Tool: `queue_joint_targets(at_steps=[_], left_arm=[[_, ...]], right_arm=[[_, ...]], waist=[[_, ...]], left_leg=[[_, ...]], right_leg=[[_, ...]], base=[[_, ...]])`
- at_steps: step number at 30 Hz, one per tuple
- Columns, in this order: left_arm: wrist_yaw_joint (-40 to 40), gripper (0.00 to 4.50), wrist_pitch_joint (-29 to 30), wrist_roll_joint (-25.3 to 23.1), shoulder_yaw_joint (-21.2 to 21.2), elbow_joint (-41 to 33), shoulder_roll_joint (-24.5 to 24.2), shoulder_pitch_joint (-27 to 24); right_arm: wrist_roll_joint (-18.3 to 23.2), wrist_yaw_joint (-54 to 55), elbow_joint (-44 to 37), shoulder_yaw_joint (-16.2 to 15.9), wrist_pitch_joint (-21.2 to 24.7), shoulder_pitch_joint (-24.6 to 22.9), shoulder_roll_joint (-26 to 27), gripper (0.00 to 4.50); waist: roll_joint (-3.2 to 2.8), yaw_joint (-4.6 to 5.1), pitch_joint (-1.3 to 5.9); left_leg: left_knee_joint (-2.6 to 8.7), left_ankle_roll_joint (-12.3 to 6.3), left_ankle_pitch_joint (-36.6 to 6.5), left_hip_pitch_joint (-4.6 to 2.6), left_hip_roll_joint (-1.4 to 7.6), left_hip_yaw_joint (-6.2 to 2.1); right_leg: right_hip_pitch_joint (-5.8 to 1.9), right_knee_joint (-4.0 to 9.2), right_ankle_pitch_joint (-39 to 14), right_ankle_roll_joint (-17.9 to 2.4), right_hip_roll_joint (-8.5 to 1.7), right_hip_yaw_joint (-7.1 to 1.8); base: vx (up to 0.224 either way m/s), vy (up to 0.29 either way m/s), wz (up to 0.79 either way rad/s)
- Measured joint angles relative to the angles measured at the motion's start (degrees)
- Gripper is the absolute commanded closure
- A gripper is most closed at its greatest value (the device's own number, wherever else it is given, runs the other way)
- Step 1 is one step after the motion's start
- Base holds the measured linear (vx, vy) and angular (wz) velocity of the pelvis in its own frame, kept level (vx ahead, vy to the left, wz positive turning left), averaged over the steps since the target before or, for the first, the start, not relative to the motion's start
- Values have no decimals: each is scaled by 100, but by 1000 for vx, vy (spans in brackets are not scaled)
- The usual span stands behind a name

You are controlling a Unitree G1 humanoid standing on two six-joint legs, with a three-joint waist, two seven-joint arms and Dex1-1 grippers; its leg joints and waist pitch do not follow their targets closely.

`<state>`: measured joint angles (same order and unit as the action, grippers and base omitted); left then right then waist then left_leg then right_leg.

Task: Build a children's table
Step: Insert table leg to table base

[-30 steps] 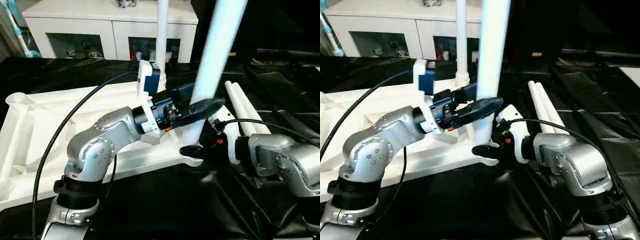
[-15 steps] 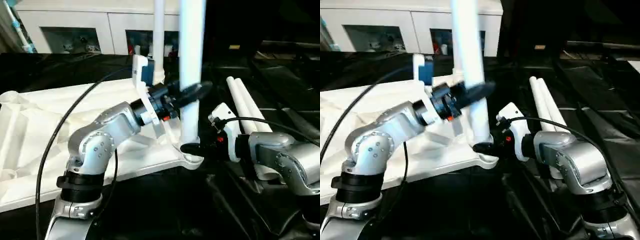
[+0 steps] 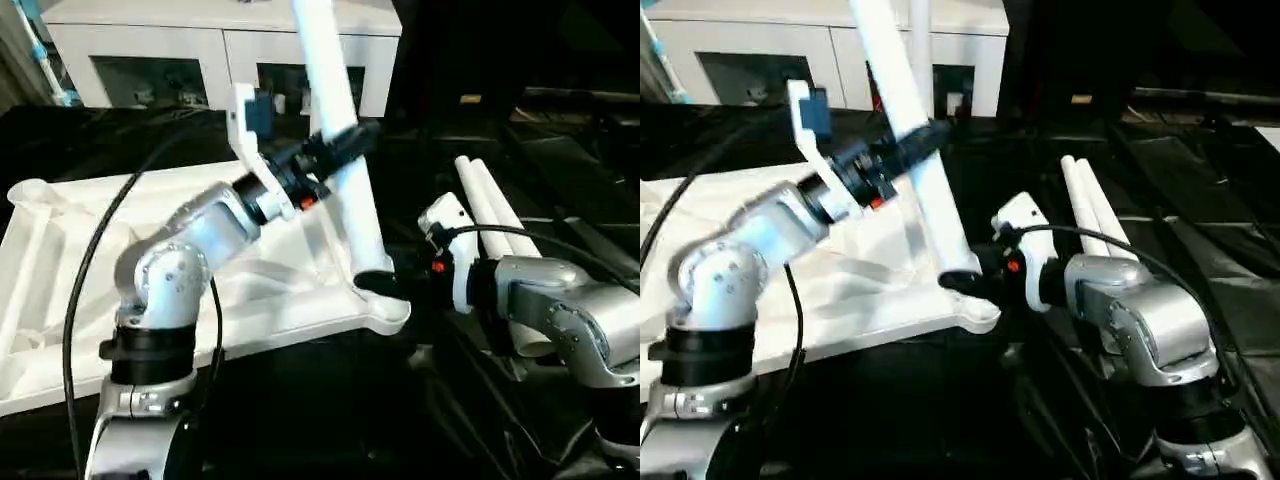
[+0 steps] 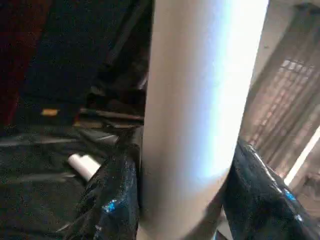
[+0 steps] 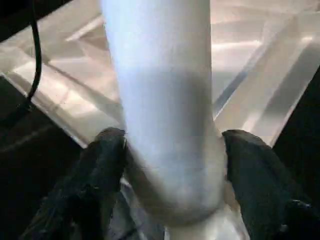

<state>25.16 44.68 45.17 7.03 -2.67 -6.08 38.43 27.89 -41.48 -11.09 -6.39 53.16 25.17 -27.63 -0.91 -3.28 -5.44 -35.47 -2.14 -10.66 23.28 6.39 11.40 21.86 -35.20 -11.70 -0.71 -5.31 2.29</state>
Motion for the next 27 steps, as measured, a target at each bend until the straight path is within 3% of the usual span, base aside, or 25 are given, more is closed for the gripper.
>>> queue_joint_targets(at_steps=[3,7,12,20,27], left_arm=[[-160,272,119,6,-12,153,57,18],[-434,272,218,5,116,376,53,172],[-500,272,287,14,226,428,43,268],[-662,272,294,0,273,573,25,366],[-673,272,256,-342,39,547,-72,479]], right_arm=[[71,4,2,141,-57,63,6,74],[537,201,133,852,-96,275,416,73],[849,351,276,1312,-1,481,514,73],[543,276,266,815,13,472,367,73],[344,660,330,644,-3,720,528,73]], waist=[[0,-4,0],[-14,12,-9],[-13,5,-11],[6,8,-46],[26,20,-71]], left_leg=[[0,-1,0,4,1,0],[0,-2,-1,20,3,1],[8,-3,-1,20,4,1],[17,-1,-1,22,4,2],[50,3,1,25,4,9]], right_leg=[[2,5,0,0,0,2],[17,6,0,0,0,6],[17,17,0,0,1,10],[19,24,-1,2,0,8],[33,34,-3,5,0,6]], base=[[0,0,0],[0,0,0],[0,0,0],[0,0,0],[0,0,0]])
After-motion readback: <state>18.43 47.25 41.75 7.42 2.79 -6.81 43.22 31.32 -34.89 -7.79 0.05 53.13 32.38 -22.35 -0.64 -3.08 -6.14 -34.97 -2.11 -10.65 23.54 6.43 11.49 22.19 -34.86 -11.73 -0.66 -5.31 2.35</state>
